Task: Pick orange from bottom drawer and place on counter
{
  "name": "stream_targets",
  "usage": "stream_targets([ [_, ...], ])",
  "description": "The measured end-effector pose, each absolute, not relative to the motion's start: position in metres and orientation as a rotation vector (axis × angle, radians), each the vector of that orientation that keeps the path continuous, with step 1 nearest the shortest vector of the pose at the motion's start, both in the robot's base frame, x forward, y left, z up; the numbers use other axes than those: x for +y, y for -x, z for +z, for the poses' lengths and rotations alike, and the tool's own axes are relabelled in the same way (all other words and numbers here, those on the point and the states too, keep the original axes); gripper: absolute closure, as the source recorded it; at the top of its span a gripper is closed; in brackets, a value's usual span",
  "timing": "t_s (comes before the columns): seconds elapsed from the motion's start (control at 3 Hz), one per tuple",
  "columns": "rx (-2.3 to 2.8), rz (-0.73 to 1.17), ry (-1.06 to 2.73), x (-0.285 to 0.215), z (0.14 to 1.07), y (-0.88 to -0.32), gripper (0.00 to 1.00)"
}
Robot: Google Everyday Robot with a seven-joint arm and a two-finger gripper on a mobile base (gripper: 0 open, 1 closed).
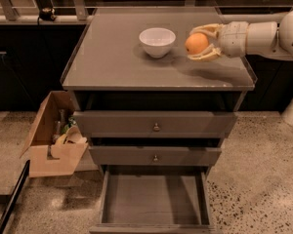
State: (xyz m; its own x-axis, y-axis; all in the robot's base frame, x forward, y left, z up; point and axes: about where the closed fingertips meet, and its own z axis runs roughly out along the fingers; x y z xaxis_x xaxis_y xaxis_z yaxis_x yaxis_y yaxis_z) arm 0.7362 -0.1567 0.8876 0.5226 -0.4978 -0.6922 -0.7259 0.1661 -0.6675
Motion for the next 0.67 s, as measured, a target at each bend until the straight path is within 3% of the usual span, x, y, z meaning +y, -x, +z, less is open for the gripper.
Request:
stream_targets([
  [0.67, 1.141, 0.216, 1.452, -0.164, 0.884, -0.766, 0.97],
])
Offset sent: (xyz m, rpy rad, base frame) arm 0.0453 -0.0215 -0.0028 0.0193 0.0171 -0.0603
